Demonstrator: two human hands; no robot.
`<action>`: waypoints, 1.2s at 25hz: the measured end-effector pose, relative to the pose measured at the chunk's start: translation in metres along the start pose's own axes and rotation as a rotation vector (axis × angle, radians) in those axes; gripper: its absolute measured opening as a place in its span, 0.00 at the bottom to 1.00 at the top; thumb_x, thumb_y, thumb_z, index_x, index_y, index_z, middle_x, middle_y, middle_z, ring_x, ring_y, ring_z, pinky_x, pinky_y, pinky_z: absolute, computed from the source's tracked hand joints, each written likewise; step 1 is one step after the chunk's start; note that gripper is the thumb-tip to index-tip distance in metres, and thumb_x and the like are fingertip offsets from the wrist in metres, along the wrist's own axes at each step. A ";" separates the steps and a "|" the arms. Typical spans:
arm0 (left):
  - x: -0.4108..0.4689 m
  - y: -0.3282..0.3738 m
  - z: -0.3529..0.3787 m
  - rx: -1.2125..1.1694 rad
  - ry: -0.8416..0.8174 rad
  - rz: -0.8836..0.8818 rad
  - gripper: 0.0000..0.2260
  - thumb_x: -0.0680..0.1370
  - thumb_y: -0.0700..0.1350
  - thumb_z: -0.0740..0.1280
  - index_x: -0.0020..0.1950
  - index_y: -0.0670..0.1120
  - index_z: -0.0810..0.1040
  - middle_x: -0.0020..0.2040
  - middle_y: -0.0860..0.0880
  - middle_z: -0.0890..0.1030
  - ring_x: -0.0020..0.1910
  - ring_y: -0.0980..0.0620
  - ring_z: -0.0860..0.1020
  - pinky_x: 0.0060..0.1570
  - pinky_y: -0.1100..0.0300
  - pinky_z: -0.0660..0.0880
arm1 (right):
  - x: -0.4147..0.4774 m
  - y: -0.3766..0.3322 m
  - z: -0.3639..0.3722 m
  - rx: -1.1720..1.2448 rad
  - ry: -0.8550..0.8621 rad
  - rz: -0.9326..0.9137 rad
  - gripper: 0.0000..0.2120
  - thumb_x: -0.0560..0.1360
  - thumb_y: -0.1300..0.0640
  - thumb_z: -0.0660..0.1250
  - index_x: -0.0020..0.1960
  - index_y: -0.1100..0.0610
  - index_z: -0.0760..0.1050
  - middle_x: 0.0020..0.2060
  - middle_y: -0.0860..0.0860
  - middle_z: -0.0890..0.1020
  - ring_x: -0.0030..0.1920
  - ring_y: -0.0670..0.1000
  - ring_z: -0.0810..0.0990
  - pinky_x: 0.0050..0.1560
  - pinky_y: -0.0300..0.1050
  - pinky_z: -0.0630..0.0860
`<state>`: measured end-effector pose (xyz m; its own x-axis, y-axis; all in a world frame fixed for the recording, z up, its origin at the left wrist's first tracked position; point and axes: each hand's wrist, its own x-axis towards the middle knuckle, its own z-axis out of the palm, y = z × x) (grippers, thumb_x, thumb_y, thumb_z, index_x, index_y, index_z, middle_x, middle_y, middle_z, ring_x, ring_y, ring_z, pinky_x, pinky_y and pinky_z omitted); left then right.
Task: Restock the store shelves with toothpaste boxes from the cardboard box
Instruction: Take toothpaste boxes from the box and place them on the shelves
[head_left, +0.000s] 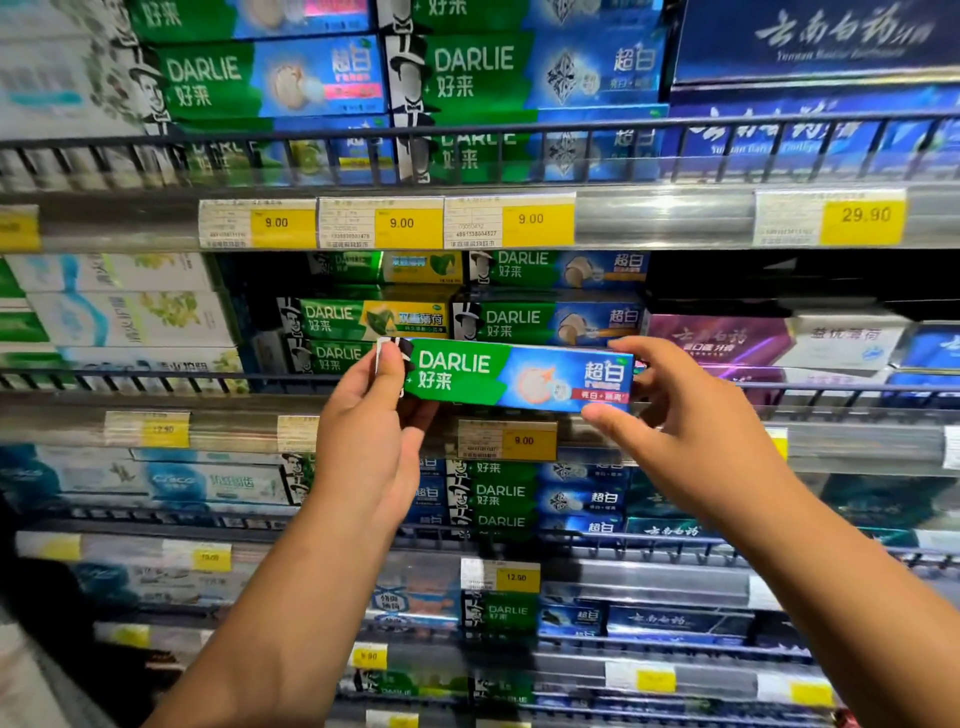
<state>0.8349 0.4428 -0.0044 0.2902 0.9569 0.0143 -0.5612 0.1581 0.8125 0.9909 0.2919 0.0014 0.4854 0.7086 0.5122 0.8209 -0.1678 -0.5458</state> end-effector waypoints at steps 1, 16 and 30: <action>0.000 -0.001 0.001 0.014 -0.016 0.017 0.06 0.80 0.47 0.63 0.52 0.49 0.79 0.50 0.51 0.84 0.50 0.54 0.81 0.48 0.59 0.78 | 0.002 0.001 -0.001 0.045 0.038 -0.003 0.25 0.69 0.46 0.73 0.64 0.45 0.70 0.44 0.40 0.81 0.39 0.37 0.78 0.45 0.41 0.76; 0.035 0.007 0.018 0.912 -0.055 0.416 0.24 0.76 0.51 0.69 0.70 0.45 0.70 0.65 0.48 0.75 0.62 0.50 0.74 0.58 0.59 0.68 | 0.064 0.016 -0.005 -0.328 0.211 -0.077 0.16 0.71 0.49 0.73 0.57 0.49 0.75 0.50 0.53 0.80 0.54 0.59 0.74 0.51 0.51 0.71; 0.049 0.001 0.018 1.229 -0.106 0.389 0.31 0.77 0.54 0.66 0.75 0.41 0.62 0.66 0.42 0.75 0.63 0.44 0.74 0.65 0.49 0.70 | 0.064 0.026 0.006 -0.689 0.227 -0.087 0.17 0.74 0.45 0.65 0.60 0.50 0.75 0.58 0.56 0.77 0.56 0.62 0.65 0.48 0.53 0.59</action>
<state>0.8628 0.4849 0.0074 0.3614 0.8564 0.3688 0.4378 -0.5051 0.7438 1.0417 0.3372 0.0161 0.3993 0.5921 0.7000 0.8259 -0.5638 0.0059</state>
